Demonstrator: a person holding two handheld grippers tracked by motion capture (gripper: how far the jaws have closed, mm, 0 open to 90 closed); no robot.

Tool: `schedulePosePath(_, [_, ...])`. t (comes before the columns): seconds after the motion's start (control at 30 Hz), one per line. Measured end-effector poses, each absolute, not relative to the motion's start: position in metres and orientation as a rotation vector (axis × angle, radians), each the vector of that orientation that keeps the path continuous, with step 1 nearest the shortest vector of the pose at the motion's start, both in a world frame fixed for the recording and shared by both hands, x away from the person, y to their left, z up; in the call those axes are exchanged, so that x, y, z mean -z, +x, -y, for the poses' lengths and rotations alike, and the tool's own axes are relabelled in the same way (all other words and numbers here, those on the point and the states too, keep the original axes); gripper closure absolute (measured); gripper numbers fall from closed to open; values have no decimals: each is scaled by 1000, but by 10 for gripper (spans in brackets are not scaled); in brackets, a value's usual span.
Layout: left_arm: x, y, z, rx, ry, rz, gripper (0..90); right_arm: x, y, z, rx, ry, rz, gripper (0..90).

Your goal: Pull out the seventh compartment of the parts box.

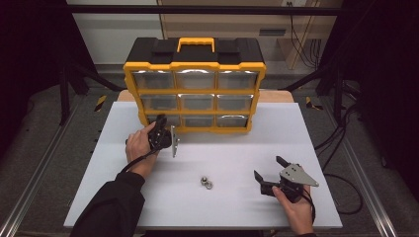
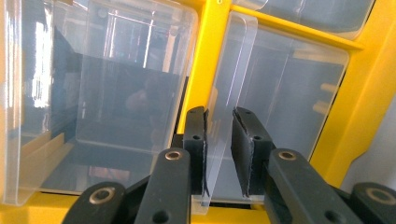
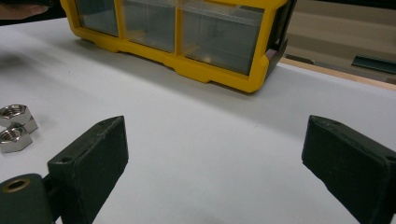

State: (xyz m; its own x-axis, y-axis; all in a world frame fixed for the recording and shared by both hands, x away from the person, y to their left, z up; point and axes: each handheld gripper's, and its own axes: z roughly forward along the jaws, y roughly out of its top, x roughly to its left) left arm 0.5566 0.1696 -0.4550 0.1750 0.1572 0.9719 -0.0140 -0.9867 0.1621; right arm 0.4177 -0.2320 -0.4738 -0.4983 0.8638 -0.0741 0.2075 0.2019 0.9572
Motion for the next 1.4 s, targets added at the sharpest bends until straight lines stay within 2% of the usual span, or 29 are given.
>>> schedulePosePath(0.53, [458,555,-167,-1982,2318,-67,789,474,418,232,-1319,997,-1847,69])
schedulePosePath(1.4, [457,550,-168,-1980,2324,-69,796,475,418,231,-1315,998,-1853,69])
